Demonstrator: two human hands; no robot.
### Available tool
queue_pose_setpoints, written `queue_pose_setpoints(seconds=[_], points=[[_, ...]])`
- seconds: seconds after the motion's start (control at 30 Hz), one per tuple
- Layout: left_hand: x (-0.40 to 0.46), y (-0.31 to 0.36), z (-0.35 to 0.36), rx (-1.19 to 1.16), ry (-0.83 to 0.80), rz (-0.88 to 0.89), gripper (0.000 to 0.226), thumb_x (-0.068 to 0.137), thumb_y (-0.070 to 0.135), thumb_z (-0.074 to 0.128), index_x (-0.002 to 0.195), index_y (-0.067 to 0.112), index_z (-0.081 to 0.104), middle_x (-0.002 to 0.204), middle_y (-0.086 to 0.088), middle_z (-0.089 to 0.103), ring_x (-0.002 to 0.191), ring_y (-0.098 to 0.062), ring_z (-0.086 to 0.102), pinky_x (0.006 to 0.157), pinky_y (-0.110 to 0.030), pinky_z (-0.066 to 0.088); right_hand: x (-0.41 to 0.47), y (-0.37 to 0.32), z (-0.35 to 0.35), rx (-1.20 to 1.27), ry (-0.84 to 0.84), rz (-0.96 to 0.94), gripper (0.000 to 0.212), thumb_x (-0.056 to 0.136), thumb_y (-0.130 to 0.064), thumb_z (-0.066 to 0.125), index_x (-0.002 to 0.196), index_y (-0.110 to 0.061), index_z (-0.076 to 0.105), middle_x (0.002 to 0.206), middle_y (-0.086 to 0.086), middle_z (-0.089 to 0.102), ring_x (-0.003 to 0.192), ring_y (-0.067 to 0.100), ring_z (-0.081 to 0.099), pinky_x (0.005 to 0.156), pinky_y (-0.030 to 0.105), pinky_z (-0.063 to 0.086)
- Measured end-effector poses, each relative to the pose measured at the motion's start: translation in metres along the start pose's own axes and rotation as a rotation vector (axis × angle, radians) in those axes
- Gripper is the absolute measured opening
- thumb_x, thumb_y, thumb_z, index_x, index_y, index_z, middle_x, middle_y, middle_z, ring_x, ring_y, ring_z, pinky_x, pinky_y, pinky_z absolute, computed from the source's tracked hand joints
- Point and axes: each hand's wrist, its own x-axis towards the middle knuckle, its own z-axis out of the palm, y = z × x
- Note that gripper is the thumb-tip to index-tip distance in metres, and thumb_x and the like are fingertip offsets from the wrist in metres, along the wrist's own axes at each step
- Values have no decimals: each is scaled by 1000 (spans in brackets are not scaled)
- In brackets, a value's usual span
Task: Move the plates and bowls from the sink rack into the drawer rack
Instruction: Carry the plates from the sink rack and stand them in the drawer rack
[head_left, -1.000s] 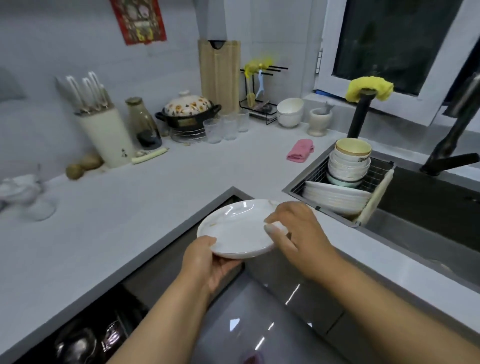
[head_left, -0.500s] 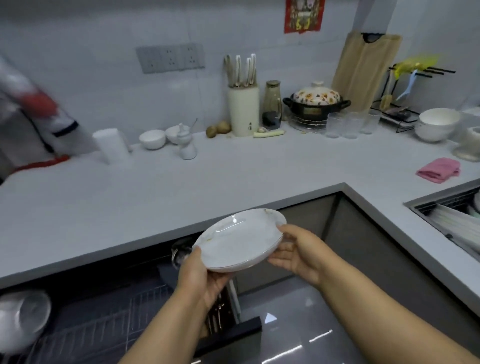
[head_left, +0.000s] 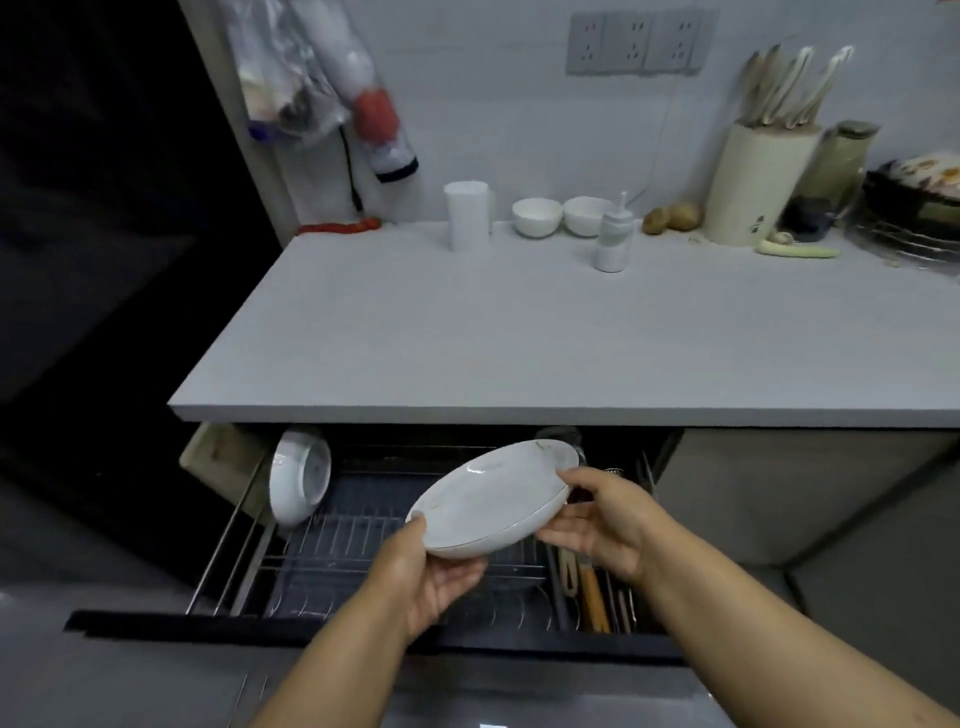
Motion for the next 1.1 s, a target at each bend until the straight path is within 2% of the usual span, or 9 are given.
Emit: queue_pose_setpoints(seconds=[0.13,0.2,0.27,0.43,0.57,0.67,0.8,0.97,1.1], points=[[39,24,-88,546,232,129,56,94,58,32,108,9,54,100,-22,65,86,-36,65,71,-43,57,38,27,64,-176,11,1,9,95,-11,50,101,-6,55,84,18,65,70,29,66,61,41,60],[55,34,-132,901,363,284,50,94,53,35,102,8,56,107,-18,64,96,-35,61,84,-41,50,63,43,93,-299,7,-33,11,95,-10,49,103,-8,57,80,11,66,65,23,65,67,40,57],[64,43,-168,1095,424,396,40,97,44,36,99,10,57,108,-14,63,99,-32,56,84,-36,45,92,60,121,-407,18,-64,18,94,-10,51,110,-8,58,84,11,65,69,23,63,71,42,56],[89,48,-231,1423,450,502,62,93,54,28,135,12,45,137,-11,50,129,-28,40,112,-40,25,152,92,179,-518,52,-85,27,91,-12,56,117,-8,55,94,17,63,77,30,59,67,40,49],[106,45,-258,1462,460,596,86,77,64,6,133,12,46,136,-7,50,133,-25,36,118,-46,10,192,105,212,-550,67,-72,30,90,-14,57,119,-10,52,113,19,63,95,35,63,68,42,56],[112,38,-269,1463,442,598,85,79,63,5,134,12,46,135,-6,51,131,-24,39,118,-45,14,216,110,230,-555,67,-71,39,89,-11,56,127,-10,47,119,18,61,103,38,61,66,43,57],[117,35,-273,1524,425,608,82,83,63,4,138,15,40,138,-4,49,132,-22,38,117,-44,16,240,111,249,-682,96,-94,38,88,-9,56,125,-11,48,112,15,61,105,38,61,84,56,54],[122,40,-274,1635,323,595,85,83,66,-1,151,17,11,159,-3,16,147,-17,8,119,-44,2,263,111,269,-817,148,-112,54,87,-11,59,136,-12,36,123,15,56,110,38,57,92,57,49],[125,40,-277,1642,289,582,86,81,65,-3,152,17,-4,161,-2,-1,147,-15,-7,119,-44,-2,282,112,279,-874,159,-120,56,84,-14,61,134,-10,35,126,18,56,111,39,57,93,55,49]])
